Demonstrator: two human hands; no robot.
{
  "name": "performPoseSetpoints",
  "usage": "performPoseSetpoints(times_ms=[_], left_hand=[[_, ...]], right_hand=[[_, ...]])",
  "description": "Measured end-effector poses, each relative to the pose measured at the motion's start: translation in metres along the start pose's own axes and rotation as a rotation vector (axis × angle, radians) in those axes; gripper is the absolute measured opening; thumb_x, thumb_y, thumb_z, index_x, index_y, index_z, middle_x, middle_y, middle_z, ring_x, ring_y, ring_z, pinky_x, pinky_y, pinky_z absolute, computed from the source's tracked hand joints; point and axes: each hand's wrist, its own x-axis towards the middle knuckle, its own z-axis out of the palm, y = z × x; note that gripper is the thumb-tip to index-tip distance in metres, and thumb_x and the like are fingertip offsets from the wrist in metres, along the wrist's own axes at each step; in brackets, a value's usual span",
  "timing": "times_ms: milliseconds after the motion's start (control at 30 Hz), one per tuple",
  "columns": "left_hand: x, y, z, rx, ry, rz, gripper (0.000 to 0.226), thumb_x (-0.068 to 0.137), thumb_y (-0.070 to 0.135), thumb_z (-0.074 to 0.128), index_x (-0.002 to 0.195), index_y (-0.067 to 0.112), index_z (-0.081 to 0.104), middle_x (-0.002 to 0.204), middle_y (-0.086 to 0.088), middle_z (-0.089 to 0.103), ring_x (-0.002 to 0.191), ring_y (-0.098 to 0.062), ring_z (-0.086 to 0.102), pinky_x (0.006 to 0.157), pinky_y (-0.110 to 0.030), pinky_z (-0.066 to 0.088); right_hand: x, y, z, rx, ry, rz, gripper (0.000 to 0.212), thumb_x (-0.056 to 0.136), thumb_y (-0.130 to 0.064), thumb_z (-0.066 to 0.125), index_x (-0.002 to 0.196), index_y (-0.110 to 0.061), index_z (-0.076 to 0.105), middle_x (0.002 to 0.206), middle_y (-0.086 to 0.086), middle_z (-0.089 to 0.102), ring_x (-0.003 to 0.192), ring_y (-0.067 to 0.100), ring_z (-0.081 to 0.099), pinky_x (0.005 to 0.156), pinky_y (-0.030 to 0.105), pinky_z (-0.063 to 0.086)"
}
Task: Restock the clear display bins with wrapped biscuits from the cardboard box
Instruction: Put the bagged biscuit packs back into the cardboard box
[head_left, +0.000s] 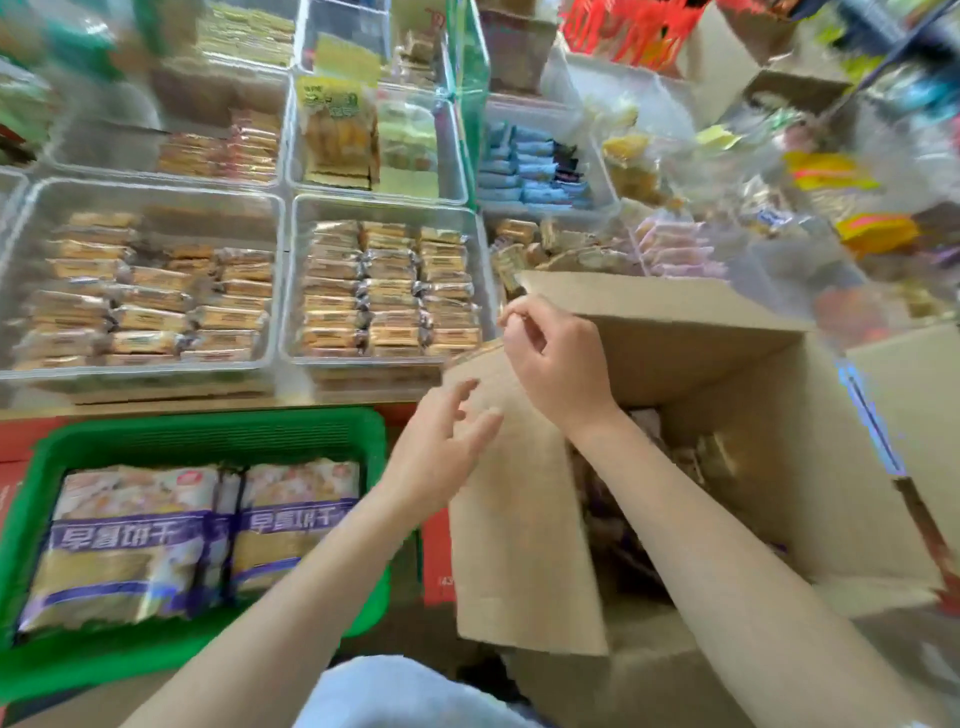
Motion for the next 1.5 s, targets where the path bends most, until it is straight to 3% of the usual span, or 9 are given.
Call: performPoseSetpoints(times_ms=[133,300,467,733,900,1033,1200,1333,1500], left_hand=[[-0.007,0.056,0.102,-0.134,0.104,-0.07,0.082,0.086,0.057,0.068,0.154,0.03,0.03,0.144,0.013,0.038,0.132,-0.003,0.037,0.106,-0.027,0.033],[0.008,0.076,0.141,0.064,0.33,-0.185,0.086,0.086,0.056,0.069,0.155,0.029,0.025,0.149,0.005,0.048,0.129,-0.017,0.052,0.094,-0.031,0.044],[0.011,0.079,0.14,0.324,0.372,-0.256,0.09,0.084,0.061,0.07,0.155,0.029,0.025,0.148,0.002,0.052,0.13,-0.025,0.053,0.093,-0.036,0.046],[0.012,0.079,0.139,0.338,0.409,-0.28,0.085,0.086,0.059,0.069,0.154,0.028,0.028,0.145,0.0,0.056,0.129,-0.024,0.054,0.093,-0.036,0.047],[0.011,0.078,0.144,0.356,0.424,-0.276,0.075,0.092,0.058,0.061,0.154,0.028,0.03,0.145,0.0,0.055,0.131,-0.023,0.053,0.097,-0.038,0.047],[0.01,0.077,0.142,0.184,0.452,-0.202,0.05,0.1,0.048,0.053,0.145,0.027,0.046,0.138,0.006,0.057,0.129,-0.016,0.052,0.101,-0.034,0.043],[0.015,0.096,0.112,-0.151,0.502,-0.05,0.047,0.092,0.046,0.049,0.131,0.022,0.06,0.124,0.006,0.065,0.115,-0.009,0.06,0.103,-0.039,0.049],[0.01,0.095,0.057,-0.837,0.107,-0.046,0.069,0.092,0.063,0.042,0.139,0.014,0.055,0.124,-0.016,0.066,0.114,-0.031,0.064,0.103,-0.054,0.05],[0.004,0.053,-0.008,-1.166,-0.346,-0.014,0.075,0.097,0.067,0.027,0.146,0.013,0.049,0.137,-0.017,0.058,0.123,-0.029,0.058,0.099,-0.044,0.05]], right_hand=[[-0.024,0.098,-0.071,-0.056,-0.018,0.095,0.019,0.094,-0.018,0.051,0.091,-0.013,0.069,0.071,-0.005,0.062,0.063,0.014,0.055,0.06,0.033,0.045],[-0.036,0.205,-0.098,-0.226,-0.59,0.353,0.023,0.102,-0.025,0.048,0.11,-0.018,0.068,0.104,-0.002,0.067,0.09,0.019,0.062,0.08,0.041,0.057],[-0.046,0.271,-0.066,-0.222,-0.789,0.472,0.041,0.1,-0.025,0.056,0.14,-0.014,0.052,0.141,0.012,0.053,0.126,0.029,0.053,0.104,0.041,0.047],[-0.066,0.298,-0.041,-0.223,-1.013,0.614,0.046,0.09,-0.028,0.068,0.131,-0.014,0.053,0.125,0.007,0.058,0.114,0.027,0.059,0.095,0.041,0.052],[-0.028,0.252,-0.074,0.203,-1.25,0.622,0.084,0.087,-0.067,0.062,0.149,-0.014,0.043,0.147,0.005,0.051,0.124,0.024,0.058,0.098,0.035,0.052],[-0.011,0.193,-0.108,0.643,-1.037,0.537,0.048,0.097,-0.059,0.05,0.125,-0.02,0.056,0.112,0.012,0.069,0.09,0.025,0.07,0.083,0.036,0.058],[-0.008,0.125,-0.108,0.46,-0.573,-0.009,0.043,0.09,-0.033,0.071,0.129,-0.023,0.056,0.116,-0.003,0.057,0.103,0.01,0.057,0.084,0.019,0.049],[-0.01,0.084,-0.085,0.321,-0.284,-0.24,0.058,0.083,-0.032,0.077,0.135,-0.017,0.057,0.115,0.002,0.055,0.107,0.016,0.052,0.094,0.034,0.049],[-0.008,0.013,-0.032,0.283,-0.173,-0.367,0.059,0.087,-0.044,0.072,0.138,-0.017,0.056,0.121,0.0,0.06,0.114,0.018,0.053,0.096,0.047,0.046]])
